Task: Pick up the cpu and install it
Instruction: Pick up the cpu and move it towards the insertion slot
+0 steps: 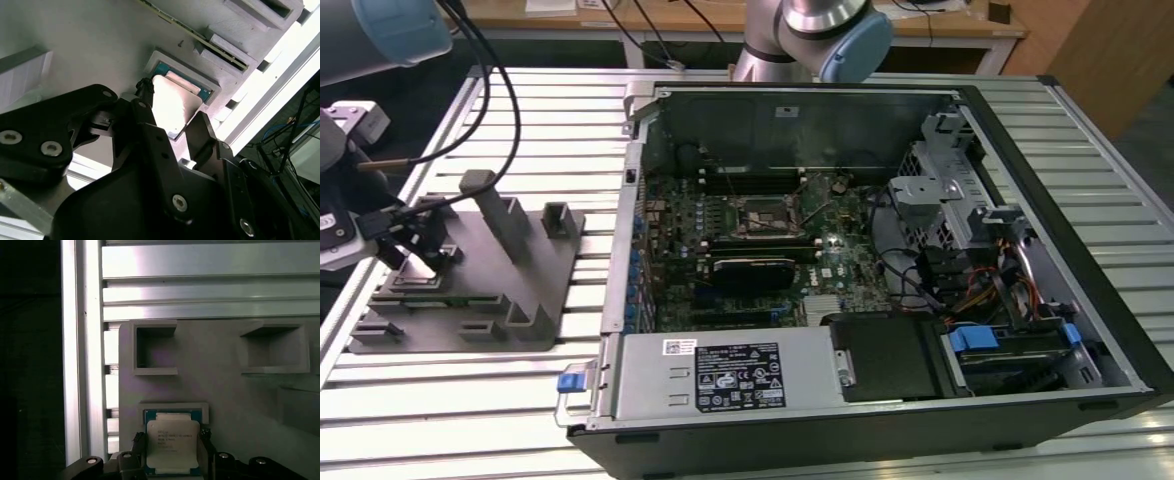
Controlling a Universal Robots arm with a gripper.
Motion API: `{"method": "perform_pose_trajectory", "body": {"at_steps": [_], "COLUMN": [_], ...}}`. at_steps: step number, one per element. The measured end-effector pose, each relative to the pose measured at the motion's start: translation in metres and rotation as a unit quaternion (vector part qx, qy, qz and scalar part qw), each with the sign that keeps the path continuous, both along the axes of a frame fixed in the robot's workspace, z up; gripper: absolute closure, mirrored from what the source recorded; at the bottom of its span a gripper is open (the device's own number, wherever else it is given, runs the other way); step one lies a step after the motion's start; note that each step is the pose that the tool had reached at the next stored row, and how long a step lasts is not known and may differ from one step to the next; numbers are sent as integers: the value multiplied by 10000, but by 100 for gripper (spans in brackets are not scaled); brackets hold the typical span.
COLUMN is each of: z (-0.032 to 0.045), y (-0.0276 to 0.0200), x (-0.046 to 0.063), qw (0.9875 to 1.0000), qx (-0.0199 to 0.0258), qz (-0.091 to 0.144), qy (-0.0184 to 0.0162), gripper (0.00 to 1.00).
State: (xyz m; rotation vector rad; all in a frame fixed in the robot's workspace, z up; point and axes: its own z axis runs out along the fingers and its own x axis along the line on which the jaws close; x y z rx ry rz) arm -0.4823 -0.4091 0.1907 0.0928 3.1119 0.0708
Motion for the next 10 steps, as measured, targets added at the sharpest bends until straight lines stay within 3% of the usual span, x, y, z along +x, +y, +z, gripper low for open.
{"method": "perform_pose_trajectory", "body": {"at_steps": [10], "z": [-26], "y": [10], "x": [0], "qw": [10000], "qx": [0], "qz": [0], "qy": [0], "gripper": [47]}}
